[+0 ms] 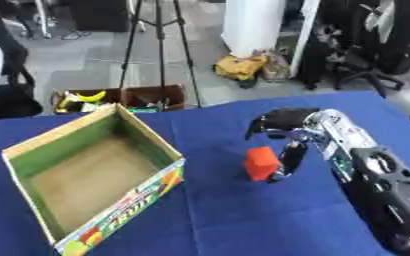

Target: Pick up objects on the table and place them in the box.

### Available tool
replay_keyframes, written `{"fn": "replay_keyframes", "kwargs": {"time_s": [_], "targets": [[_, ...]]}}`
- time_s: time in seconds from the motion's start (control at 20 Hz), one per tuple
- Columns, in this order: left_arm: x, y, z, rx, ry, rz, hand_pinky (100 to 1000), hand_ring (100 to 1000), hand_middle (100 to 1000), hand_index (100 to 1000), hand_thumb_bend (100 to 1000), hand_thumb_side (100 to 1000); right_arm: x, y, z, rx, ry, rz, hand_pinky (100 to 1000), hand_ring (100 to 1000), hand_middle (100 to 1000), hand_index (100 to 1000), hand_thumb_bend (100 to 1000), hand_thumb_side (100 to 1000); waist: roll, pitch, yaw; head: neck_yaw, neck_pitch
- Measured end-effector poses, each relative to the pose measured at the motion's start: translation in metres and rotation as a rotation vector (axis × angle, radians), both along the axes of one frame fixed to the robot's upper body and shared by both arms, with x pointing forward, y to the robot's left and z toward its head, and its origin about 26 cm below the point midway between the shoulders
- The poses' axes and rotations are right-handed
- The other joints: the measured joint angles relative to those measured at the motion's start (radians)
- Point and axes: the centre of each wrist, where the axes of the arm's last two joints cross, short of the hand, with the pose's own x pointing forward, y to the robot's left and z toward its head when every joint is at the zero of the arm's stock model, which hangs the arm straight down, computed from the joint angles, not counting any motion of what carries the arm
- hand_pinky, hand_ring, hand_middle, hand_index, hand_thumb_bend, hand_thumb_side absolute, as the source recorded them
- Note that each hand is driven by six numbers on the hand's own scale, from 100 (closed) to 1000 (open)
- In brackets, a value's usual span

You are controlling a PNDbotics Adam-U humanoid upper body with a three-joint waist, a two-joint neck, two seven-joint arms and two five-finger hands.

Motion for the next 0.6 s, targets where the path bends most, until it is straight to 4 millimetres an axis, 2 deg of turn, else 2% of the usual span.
{"fn": "replay_keyframes", "kwargs": {"time_s": [0.6], "targets": [[0.0001,-0.0013,-0.0014,-0.006,-0.001,-0.003,379,600,651,903,393,813,0.0024,0.0008,-0.0055,-0.002,0.017,-0.007,833,909,801,877,600,344,0.003,0.006,0.004,-0.006,-0.008]]}}
